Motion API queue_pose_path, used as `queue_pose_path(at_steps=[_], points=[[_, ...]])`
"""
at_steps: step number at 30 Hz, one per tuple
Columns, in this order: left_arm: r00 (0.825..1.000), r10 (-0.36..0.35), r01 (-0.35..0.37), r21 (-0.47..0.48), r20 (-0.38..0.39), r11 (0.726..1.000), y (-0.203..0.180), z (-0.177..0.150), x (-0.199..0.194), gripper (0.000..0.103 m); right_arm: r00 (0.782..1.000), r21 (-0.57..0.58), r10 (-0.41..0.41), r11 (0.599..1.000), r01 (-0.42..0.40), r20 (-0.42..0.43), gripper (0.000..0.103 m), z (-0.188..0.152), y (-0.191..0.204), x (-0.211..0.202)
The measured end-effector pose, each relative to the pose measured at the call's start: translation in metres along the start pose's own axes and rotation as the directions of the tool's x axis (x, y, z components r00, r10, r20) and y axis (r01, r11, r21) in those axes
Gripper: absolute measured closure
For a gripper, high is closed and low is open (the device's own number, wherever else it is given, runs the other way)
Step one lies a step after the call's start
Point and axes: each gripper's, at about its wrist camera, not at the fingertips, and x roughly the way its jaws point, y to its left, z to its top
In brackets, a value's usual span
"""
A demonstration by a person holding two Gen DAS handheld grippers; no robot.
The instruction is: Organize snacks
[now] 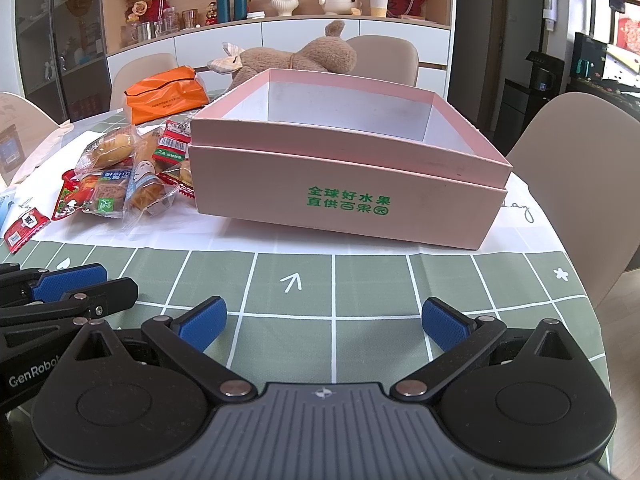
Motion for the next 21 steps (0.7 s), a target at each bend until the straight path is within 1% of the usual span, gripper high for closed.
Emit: queue_pose_path(at_steps=[2,4,5,6,8,9,10,11,12,13,14,15,16,17,18,19,20,21], points=[[1.000,-0.016,0.016,-0.022,0.002,1.000,0.004,0.000,0.000,0.073,1.000,-0.010,0.010,1.000,-0.010,-0.008,0.000,0.001,-0.001,0.000],[0.999,-0.049,0.050,-0.040,0.003,0.998,0.010,0.002,0.000,0.074,0.997,-0.029,0.040,0.999,-0.042,-0.059,0.000,0.007,-0.001,0.002],[0.999,-0.054,0.054,-0.039,-0.003,0.998,0.013,0.001,0.000,0.074,0.995,-0.037,0.049,0.998,-0.052,-0.084,0.000,0.010,-0.001,0.004],[0.998,-0.064,0.063,-0.053,-0.019,0.997,0.017,0.002,-0.003,0.075,0.993,-0.031,0.044,0.998,-0.048,-0.105,0.000,0.012,-0.002,0.004],[0.992,-0.104,0.095,-0.125,-0.068,0.988,0.031,0.008,-0.008,0.075,0.990,-0.033,0.036,0.999,-0.041,-0.139,0.000,0.015,-0.001,0.003],[0.988,-0.128,0.112,-0.175,-0.085,0.978,0.041,0.011,-0.014,0.075,0.988,-0.034,0.035,0.999,-0.041,-0.153,0.000,0.017,0.000,0.004],[0.986,-0.137,0.113,-0.219,-0.099,0.969,0.051,0.014,-0.023,0.075,0.985,-0.036,0.034,0.999,-0.041,-0.172,0.000,0.021,0.001,0.006],[0.985,-0.129,0.097,-0.247,-0.115,0.964,0.061,0.018,-0.033,0.075,0.979,-0.041,0.042,0.998,-0.051,-0.202,0.000,0.026,0.002,0.009],[0.985,-0.109,0.072,-0.259,-0.131,0.963,0.071,0.021,-0.047,0.075,0.970,-0.050,0.065,0.996,-0.079,-0.232,0.005,0.033,0.004,0.012],[0.988,-0.071,0.034,-0.253,-0.139,0.967,0.081,0.025,-0.064,0.075,0.962,-0.049,0.109,0.991,-0.125,-0.250,0.011,0.040,0.007,0.015],[0.990,-0.018,-0.016,-0.233,-0.143,0.972,0.090,0.026,-0.079,0.074,0.960,-0.037,0.151,0.986,-0.164,-0.235,0.015,0.047,0.011,0.016],[0.987,0.048,-0.080,-0.210,-0.154,0.974,0.097,0.025,-0.091,0.074,0.966,-0.025,0.161,0.985,-0.170,-0.203,0.015,0.053,0.016,0.015],[0.976,0.119,-0.153,-0.190,-0.180,0.970,0.105,0.023,-0.101,0.075,0.974,-0.012,0.157,0.987,-0.162,-0.164,0.015,0.058,0.021,0.015],[0.955,0.192,-0.235,-0.184,-0.225,0.955,0.116,0.018,-0.110,0.075,0.981,0.003,0.148,0.989,-0.149,-0.126,0.015,0.064,0.027,0.017],[0.940,0.224,-0.279,-0.198,-0.259,0.940,0.125,0.013,-0.115,0.075,0.985,0.020,0.139,0.990,-0.138,-0.099,0.014,0.070,0.031,0.020],[0.924,0.237,-0.314,-0.242,-0.299,0.918,0.137,0.005,-0.121,0.075,0.989,0.042,0.122,0.992,-0.119,-0.079,0.014,0.075,0.035,0.024],[0.921,0.225,-0.321,-0.290,-0.318,0.902,0.145,-0.003,-0.126,0.075,0.991,0.079,0.111,0.991,-0.105,-0.070,0.014,0.080,0.037,0.030],[0.921,0.217,-0.322,-0.319,-0.323,0.892,0.150,-0.009,-0.129,0.075,0.993,0.099,0.098,0.991,-0.092,-0.062,0.014,0.085,0.038,0.037]])
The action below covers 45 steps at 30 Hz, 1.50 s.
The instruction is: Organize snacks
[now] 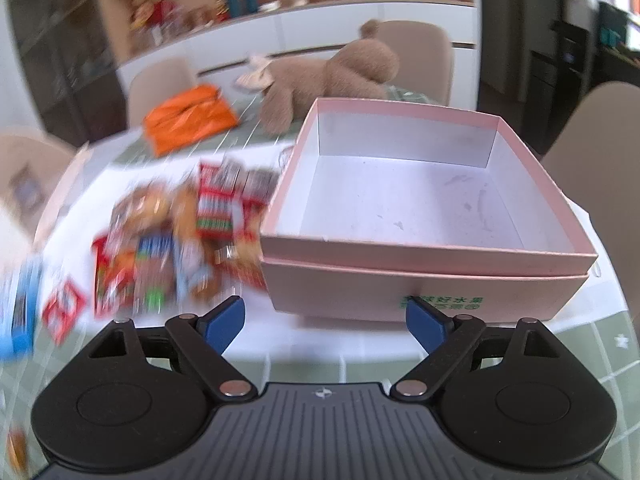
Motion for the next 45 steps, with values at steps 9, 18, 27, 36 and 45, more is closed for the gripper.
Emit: queue_pose_path(at_steps=[9,18,27,36,45], points=[[0.999,-0.017,0.015,-0.041,-0.040,0.999,0.005,-0.019,0.013,0.074,0.999,-0.020,-0.042,0.999,0.042,0.011,0.015,0.027,0.010,0.048],[0.996,-0.072,0.071,-0.010,-0.052,0.997,-0.012,-0.003,0.036,0.070,0.996,-0.020,0.065,0.998,-0.066,-0.069,0.066,0.033,0.046,0.079],[0.983,-0.184,0.182,0.072,0.011,0.981,-0.046,0.041,0.071,0.070,0.968,-0.262,0.209,0.935,-0.239,-0.138,0.068,0.000,0.065,0.041],[0.987,0.052,-0.026,-0.170,0.150,0.985,0.036,0.096,0.070,0.071,0.982,-0.319,0.161,0.929,-0.185,-0.100,0.046,-0.015,0.051,0.021],[0.994,-0.009,0.018,-0.079,0.111,0.997,0.033,0.109,0.113,0.072,0.922,-0.378,0.354,0.841,-0.388,-0.159,0.033,-0.024,0.085,-0.005]])
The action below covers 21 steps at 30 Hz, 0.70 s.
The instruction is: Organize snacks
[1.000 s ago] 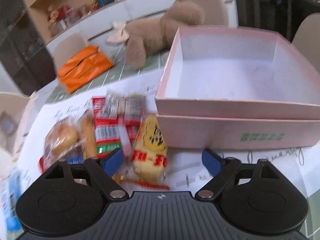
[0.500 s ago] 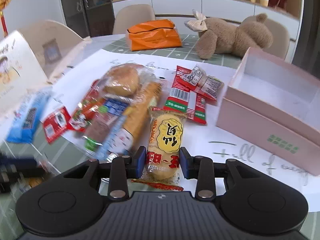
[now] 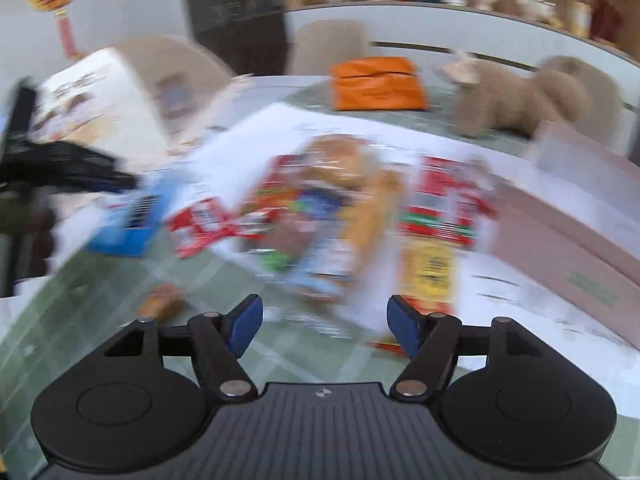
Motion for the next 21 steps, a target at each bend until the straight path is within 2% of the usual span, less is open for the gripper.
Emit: queue_pose_path(at_steps=[2,5,7,8,12,13,14,17,19,21], points=[[0.996,-0.080,0.082,0.049,-0.042,0.995,-0.019,-0.007,0.004,0.072,0.999,-0.022,0.051,0.998,-0.051,-0.005,0.030,0.004,0.020,0.007],[0.990,-0.129,0.131,0.048,-0.053,0.990,-0.031,-0.013,0.004,0.072,0.990,-0.041,0.134,0.990,-0.136,-0.031,0.030,0.008,0.049,0.024],[0.986,-0.155,0.157,0.025,-0.062,0.987,-0.033,-0.012,0.000,0.072,0.986,-0.061,0.152,0.986,-0.156,-0.066,0.030,0.007,0.070,0.040],[0.985,-0.161,0.163,0.023,-0.061,0.986,-0.033,-0.010,-0.002,0.072,0.987,-0.072,0.144,0.986,-0.149,-0.074,0.036,0.005,0.077,0.046],[0.992,-0.126,0.125,0.082,0.004,0.989,-0.033,-0.001,-0.030,0.072,0.995,-0.151,0.075,0.985,-0.085,-0.071,0.077,-0.001,0.091,0.044],[0.988,-0.153,0.152,0.085,0.001,0.985,-0.037,0.002,-0.035,0.072,0.994,-0.144,0.077,0.986,-0.088,-0.080,0.079,-0.002,0.088,0.041],[0.980,-0.200,0.201,0.079,-0.018,0.976,-0.044,0.003,-0.038,0.072,0.993,-0.125,0.078,0.988,-0.089,-0.088,0.083,-0.003,0.081,0.036],[0.937,-0.339,0.345,0.071,-0.085,0.936,-0.072,0.001,-0.042,0.072,0.995,-0.073,0.029,0.997,-0.036,-0.092,0.083,-0.016,0.053,0.017],[0.910,-0.397,0.408,0.089,-0.123,0.909,-0.105,0.001,-0.037,0.072,0.996,-0.039,-0.009,0.999,0.006,-0.091,0.083,-0.027,0.034,0.002],[0.898,-0.416,0.432,0.112,-0.142,0.895,-0.142,0.003,-0.027,0.072,0.994,0.000,-0.047,0.999,0.047,-0.095,0.083,-0.038,0.014,-0.012]])
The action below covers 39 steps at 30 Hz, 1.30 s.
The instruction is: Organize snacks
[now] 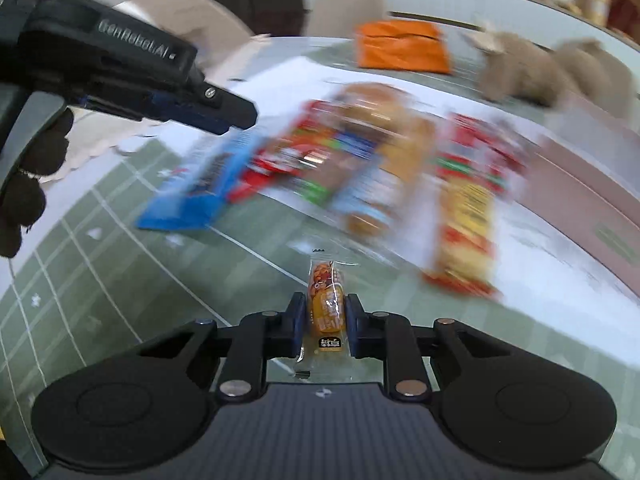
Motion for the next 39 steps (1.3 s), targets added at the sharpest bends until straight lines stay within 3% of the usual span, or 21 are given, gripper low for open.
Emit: queue_pose_path(at_steps=[3,6,7,9,11,15,18,22,26,28,30,31,34,39], points=[[0.995,0.103,-0.102,0.087,-0.009,0.991,-0.035,0.016,0.040,0.072,0.998,0.034,-0.060,0.998,0.060,0.000,0.083,-0.017,-0.020,-0.018],[0.969,0.242,-0.228,0.205,-0.047,0.952,-0.054,0.022,0.081,0.072,0.992,0.042,-0.124,0.991,0.124,-0.006,0.081,-0.030,-0.035,-0.030],[0.965,0.253,-0.232,0.224,-0.070,0.947,-0.054,0.021,0.092,0.063,0.991,0.051,-0.137,0.989,0.137,-0.006,0.078,-0.033,-0.039,-0.034],[0.964,0.250,-0.224,0.236,-0.088,0.945,-0.052,0.018,0.099,0.063,0.987,0.078,-0.160,0.984,0.160,-0.003,0.057,-0.038,-0.048,-0.042],[0.972,0.211,-0.186,0.207,-0.103,0.960,-0.044,0.011,0.094,0.066,0.983,0.107,-0.183,0.978,0.180,0.023,0.042,-0.040,-0.054,-0.048],[0.981,0.115,-0.098,0.111,-0.159,0.989,-0.024,-0.009,0.069,0.069,0.970,0.138,-0.232,0.966,0.221,0.070,0.031,-0.035,-0.063,-0.051],[0.977,0.099,-0.086,0.077,-0.190,0.993,-0.019,-0.034,0.041,0.070,0.959,0.106,-0.271,0.959,0.261,0.088,0.023,-0.021,-0.064,-0.040],[0.973,0.106,-0.096,0.057,-0.207,0.994,-0.014,-0.064,0.008,0.069,0.942,0.010,-0.303,0.952,0.305,0.147,0.023,0.001,-0.053,-0.016],[0.974,0.101,-0.094,0.047,-0.202,0.994,-0.013,-0.073,0.003,0.067,0.978,0.084,-0.186,0.980,0.178,0.099,0.023,0.033,-0.062,0.016],[0.974,0.106,-0.097,0.054,-0.203,0.994,-0.015,-0.072,0.008,0.067,0.982,0.145,-0.184,0.974,0.176,0.050,0.025,0.046,-0.070,0.036],[0.974,0.117,-0.101,0.092,-0.195,0.991,-0.022,-0.071,0.012,0.065,0.980,0.167,-0.197,0.967,0.193,0.007,0.054,0.052,-0.074,0.047],[0.973,0.123,-0.102,0.114,-0.193,0.988,-0.026,-0.071,0.014,0.065,0.978,0.156,-0.210,0.966,0.206,0.005,0.068,0.055,-0.073,0.046],[0.972,0.116,-0.081,0.173,-0.204,0.982,-0.035,-0.070,0.018,0.068,0.986,0.145,-0.166,0.975,0.166,-0.012,0.069,0.053,-0.073,0.026],[0.976,0.075,-0.018,0.267,-0.206,0.963,-0.051,-0.079,0.025,0.070,0.982,0.153,-0.188,0.970,0.188,-0.016,0.069,0.026,-0.081,-0.027]])
